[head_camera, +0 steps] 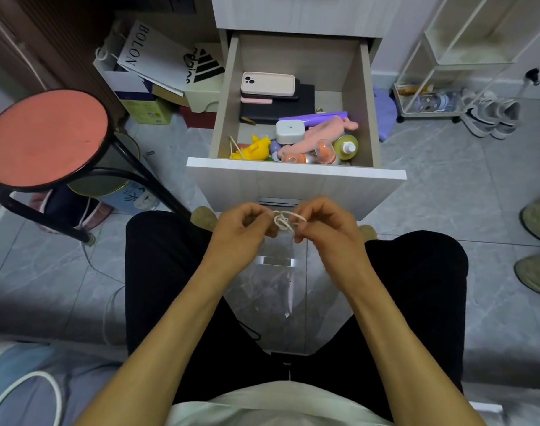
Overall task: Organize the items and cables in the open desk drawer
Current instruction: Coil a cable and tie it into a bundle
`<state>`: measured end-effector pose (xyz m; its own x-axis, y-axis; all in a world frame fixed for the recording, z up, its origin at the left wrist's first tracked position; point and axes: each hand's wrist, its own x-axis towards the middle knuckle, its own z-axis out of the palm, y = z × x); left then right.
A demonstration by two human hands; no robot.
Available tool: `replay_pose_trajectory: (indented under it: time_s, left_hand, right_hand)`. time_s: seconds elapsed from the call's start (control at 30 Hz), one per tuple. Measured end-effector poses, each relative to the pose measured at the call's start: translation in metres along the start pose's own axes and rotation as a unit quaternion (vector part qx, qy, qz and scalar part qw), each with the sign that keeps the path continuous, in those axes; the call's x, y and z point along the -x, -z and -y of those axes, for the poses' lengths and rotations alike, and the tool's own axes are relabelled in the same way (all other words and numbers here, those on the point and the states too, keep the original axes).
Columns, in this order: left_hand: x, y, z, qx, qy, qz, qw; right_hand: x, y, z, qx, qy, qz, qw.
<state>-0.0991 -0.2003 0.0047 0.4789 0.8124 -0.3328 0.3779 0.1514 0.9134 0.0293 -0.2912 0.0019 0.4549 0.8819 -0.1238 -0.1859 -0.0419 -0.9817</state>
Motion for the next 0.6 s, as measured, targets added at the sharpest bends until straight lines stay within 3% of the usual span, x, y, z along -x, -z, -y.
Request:
replay_pose_trajectory:
  time_s: [0.1, 0.2, 0.3, 0.43, 0.6]
  left_hand:
    - [0.001, -0.002, 0.004, -0.031, -0.022, -0.004, 0.999]
    - [0.006, -0.003, 0.011, -0.05, -0.044, -0.003, 0.998]
    - [0.008, -0.005, 0.014, -0.085, -0.076, -0.02, 0.993]
    - [0.006, -0.005, 0.012, -0.072, -0.059, -0.046, 0.995]
    - [0.006, -0.006, 0.011, -0.123, -0.066, -0.043, 0.989]
  right_hand:
    - [-0.001, 0.003, -0.002, 0.021, -0.058, 0.047, 0.997]
    - [-0.004, 0.005, -0.007, 0.237, -0.072, 0.041, 0.968]
    - [-0.009, 0.004, -0.01, 0.33, -0.017, 0.042, 0.943]
    - [-0.005, 0.007, -0.017, 0.315, 0.068, 0.03, 0.946]
    - [0.002, 0.003, -0.031, 0.366, 0.145, -0.007, 0.919]
